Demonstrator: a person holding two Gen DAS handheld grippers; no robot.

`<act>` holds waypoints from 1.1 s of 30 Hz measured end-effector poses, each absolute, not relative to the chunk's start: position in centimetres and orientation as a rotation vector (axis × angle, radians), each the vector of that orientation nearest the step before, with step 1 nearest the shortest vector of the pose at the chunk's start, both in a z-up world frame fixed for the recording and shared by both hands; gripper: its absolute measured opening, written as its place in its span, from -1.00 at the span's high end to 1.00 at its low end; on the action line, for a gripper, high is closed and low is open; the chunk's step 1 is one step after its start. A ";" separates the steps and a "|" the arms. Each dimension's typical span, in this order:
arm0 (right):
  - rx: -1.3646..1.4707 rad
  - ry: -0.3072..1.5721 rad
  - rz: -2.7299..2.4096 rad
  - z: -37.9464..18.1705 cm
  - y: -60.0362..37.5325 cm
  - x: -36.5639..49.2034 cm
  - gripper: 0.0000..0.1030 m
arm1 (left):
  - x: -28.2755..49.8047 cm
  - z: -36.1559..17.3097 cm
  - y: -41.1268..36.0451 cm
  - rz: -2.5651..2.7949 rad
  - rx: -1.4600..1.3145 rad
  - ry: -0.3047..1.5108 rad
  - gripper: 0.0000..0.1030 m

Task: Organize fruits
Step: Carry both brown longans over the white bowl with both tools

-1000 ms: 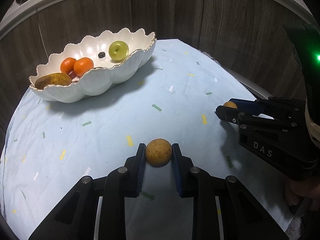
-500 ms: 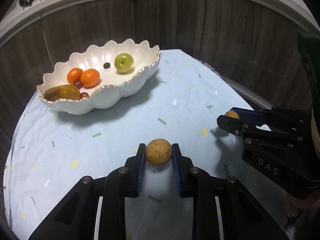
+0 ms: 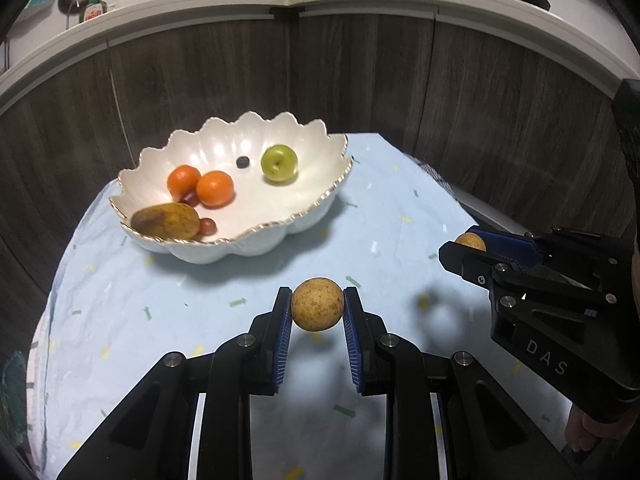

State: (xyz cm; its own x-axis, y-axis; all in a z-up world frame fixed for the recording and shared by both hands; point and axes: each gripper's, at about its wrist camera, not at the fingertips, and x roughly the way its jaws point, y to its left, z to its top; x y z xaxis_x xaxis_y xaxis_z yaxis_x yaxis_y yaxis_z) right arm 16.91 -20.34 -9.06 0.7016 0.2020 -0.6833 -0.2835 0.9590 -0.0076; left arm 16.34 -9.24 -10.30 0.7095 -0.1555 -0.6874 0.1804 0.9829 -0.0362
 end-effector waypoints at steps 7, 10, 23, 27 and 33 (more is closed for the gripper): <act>-0.120 0.719 0.277 -7.2 -19.2 16.9 0.53 | 16.6 -8.4 -7.9 -0.169 0.013 0.727 0.51; -0.123 0.703 0.281 -6.2 -18.7 17.0 0.53 | 16.8 -7.9 -7.4 -0.160 0.003 0.720 0.51; -0.139 0.656 0.305 -3.1 -16.0 18.0 0.53 | 17.6 -5.8 -4.6 -0.132 -0.018 0.696 0.51; -0.139 0.644 0.314 -2.3 -15.1 18.4 0.53 | 18.2 -5.2 -3.7 -0.122 -0.027 0.686 0.51; -0.142 0.628 0.316 -1.3 -13.9 19.4 0.53 | 19.3 -4.2 -2.3 -0.103 -0.035 0.665 0.51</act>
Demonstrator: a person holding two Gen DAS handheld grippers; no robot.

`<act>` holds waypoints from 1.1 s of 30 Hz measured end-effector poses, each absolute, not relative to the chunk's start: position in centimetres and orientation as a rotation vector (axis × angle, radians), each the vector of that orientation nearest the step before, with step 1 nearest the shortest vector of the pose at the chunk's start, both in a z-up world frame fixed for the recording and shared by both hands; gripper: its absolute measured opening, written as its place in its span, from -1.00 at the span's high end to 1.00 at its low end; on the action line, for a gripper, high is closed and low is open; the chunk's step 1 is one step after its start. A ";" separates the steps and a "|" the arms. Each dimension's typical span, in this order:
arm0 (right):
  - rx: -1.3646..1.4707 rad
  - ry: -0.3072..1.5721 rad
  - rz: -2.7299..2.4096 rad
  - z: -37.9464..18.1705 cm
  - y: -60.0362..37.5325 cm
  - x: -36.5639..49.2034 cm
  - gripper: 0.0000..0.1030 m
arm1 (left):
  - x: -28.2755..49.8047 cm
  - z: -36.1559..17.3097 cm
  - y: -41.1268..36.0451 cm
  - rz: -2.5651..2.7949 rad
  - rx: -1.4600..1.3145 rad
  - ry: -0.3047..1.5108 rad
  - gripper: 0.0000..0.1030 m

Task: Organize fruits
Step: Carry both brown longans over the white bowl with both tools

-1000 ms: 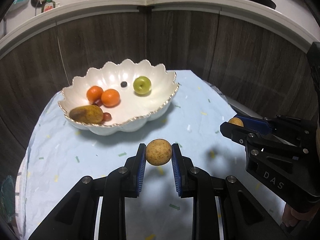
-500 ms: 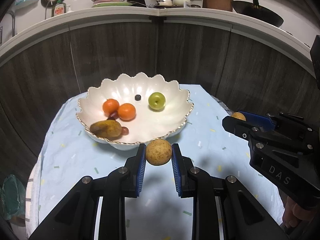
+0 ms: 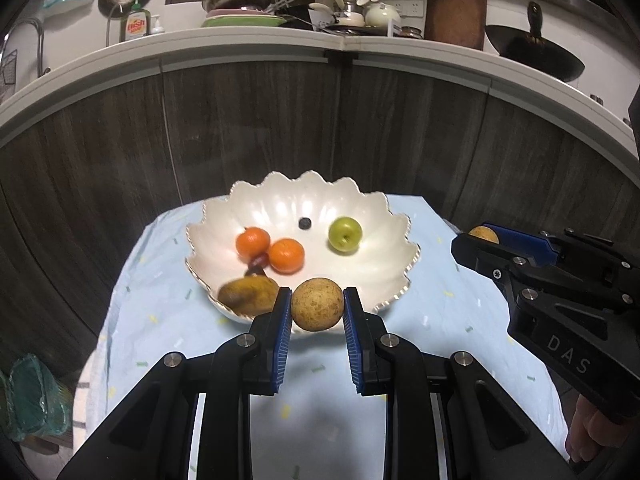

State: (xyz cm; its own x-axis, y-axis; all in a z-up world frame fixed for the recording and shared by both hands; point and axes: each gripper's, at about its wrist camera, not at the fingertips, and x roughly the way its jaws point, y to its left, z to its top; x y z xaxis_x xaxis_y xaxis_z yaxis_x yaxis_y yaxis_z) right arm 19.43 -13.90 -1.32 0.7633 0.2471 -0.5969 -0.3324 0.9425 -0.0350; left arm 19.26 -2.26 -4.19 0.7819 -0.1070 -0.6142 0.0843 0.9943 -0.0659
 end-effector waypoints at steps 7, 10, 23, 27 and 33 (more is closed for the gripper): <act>-0.132 0.619 0.318 -0.5 -12.4 20.8 0.53 | 20.8 -3.3 -0.5 -0.083 -0.046 0.649 0.51; -0.126 0.622 0.319 -0.4 -11.9 21.5 0.53 | 21.5 -3.2 0.2 -0.081 -0.052 0.651 0.51; -0.098 0.656 0.276 -0.8 -10.7 24.1 0.53 | 24.3 -3.2 2.0 -0.068 -0.053 0.666 0.51; -0.094 0.670 0.259 -1.3 -10.6 25.1 0.53 | 25.3 -3.3 2.4 -0.061 -0.045 0.665 0.51; -0.078 0.693 0.223 -2.0 -10.6 26.7 0.53 | 27.1 -3.8 3.2 -0.049 -0.045 0.676 0.51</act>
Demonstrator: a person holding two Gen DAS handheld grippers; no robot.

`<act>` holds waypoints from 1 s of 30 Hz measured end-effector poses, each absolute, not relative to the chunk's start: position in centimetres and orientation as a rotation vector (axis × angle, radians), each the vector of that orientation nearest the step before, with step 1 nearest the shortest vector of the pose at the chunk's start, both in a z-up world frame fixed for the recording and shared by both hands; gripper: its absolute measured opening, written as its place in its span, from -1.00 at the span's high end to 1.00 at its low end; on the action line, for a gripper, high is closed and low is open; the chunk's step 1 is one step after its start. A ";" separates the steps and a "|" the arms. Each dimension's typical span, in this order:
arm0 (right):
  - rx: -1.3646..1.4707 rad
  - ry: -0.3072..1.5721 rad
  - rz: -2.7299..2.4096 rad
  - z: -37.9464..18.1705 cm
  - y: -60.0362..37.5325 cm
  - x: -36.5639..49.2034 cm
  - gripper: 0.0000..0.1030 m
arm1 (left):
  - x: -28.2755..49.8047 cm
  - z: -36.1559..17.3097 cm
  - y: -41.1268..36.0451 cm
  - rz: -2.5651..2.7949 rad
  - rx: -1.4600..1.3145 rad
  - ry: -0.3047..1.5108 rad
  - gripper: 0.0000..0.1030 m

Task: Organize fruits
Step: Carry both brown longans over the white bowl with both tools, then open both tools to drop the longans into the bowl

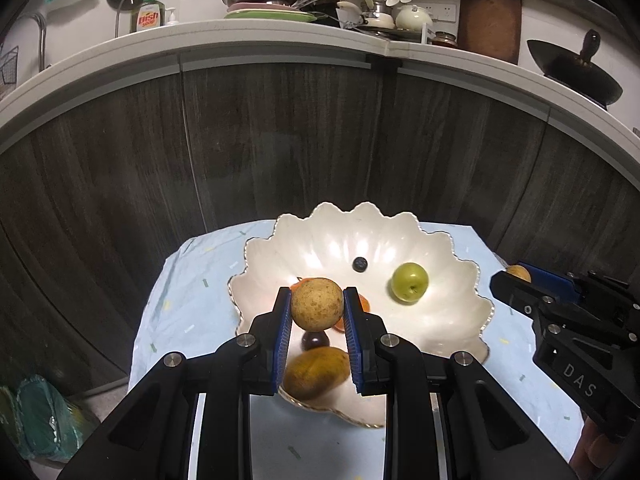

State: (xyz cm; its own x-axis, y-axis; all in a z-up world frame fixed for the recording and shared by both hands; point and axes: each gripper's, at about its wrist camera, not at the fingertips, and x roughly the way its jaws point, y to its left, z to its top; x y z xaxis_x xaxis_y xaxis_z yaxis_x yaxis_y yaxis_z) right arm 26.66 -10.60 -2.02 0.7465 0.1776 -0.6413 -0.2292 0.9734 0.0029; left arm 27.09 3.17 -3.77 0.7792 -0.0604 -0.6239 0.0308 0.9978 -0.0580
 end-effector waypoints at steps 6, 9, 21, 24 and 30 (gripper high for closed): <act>-0.071 0.713 0.210 -2.8 -10.3 27.9 0.53 | 28.5 -4.7 4.0 -0.039 -0.048 0.696 0.51; -0.069 0.722 0.201 -3.2 -10.1 28.5 0.53 | 29.2 -5.3 4.4 -0.034 -0.050 0.708 0.51; -0.046 0.788 0.160 -5.4 -10.0 30.6 0.53 | 31.4 -7.6 5.1 -0.041 -0.048 0.768 0.51; -0.038 0.805 0.159 -5.9 -10.1 30.9 0.53 | 31.7 -8.2 4.9 -0.046 -0.046 0.782 0.51; -0.029 0.849 0.163 -6.9 -10.1 31.2 0.52 | 32.4 -9.1 4.7 -0.054 -0.060 0.821 0.50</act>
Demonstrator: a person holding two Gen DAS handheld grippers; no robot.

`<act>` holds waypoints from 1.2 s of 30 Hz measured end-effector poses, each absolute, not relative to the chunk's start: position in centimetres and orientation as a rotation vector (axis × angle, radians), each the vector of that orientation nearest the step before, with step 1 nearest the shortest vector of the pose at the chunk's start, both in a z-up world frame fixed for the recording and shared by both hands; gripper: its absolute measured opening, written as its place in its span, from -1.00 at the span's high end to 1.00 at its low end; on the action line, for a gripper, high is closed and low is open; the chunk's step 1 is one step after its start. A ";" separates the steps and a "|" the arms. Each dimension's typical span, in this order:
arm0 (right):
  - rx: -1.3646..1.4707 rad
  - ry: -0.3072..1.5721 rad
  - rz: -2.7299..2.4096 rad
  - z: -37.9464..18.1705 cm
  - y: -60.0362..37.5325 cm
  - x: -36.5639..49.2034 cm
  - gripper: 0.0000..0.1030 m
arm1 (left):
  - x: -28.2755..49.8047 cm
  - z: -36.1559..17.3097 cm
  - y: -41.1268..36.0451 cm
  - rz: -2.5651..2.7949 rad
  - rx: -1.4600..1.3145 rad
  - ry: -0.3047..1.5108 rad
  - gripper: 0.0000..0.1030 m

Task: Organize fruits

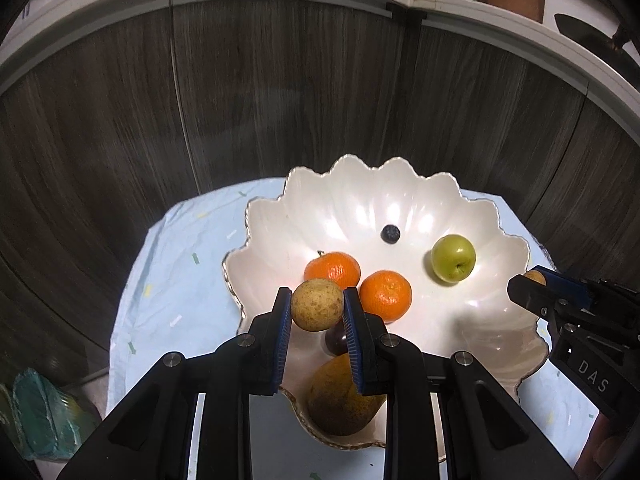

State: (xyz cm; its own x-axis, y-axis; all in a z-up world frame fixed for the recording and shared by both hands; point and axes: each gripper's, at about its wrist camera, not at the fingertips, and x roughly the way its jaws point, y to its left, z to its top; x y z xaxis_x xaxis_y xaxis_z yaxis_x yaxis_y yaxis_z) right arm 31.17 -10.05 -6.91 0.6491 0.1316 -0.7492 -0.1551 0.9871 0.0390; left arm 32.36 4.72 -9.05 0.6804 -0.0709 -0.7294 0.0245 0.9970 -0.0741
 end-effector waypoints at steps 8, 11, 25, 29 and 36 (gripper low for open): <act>-0.037 0.856 0.158 -6.9 -10.0 30.9 0.25 | 32.2 -9.0 4.6 -0.035 -0.043 0.825 0.28; -0.036 0.850 0.145 -6.6 -10.0 30.8 0.08 | 32.1 -8.7 4.7 -0.032 -0.045 0.824 0.21; -0.031 0.798 0.101 -4.3 -10.3 29.0 -0.45 | 30.1 -5.6 5.0 0.006 -0.030 0.768 -0.30; -0.021 0.786 0.103 -3.4 -10.4 28.3 -0.45 | 29.1 -4.6 5.0 0.015 -0.022 0.754 -0.32; -0.010 0.753 0.102 -1.7 -10.4 26.2 -0.53 | 27.2 -3.0 5.1 0.018 -0.016 0.738 -0.37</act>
State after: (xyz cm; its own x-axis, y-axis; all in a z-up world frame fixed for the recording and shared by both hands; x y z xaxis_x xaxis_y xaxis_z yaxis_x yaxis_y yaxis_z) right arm 26.21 -10.42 -1.71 0.7252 0.0887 -0.6828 -0.0962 0.9950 0.0271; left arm 27.20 5.05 -2.98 0.7398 0.0109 -0.6727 -0.0219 0.9997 -0.0080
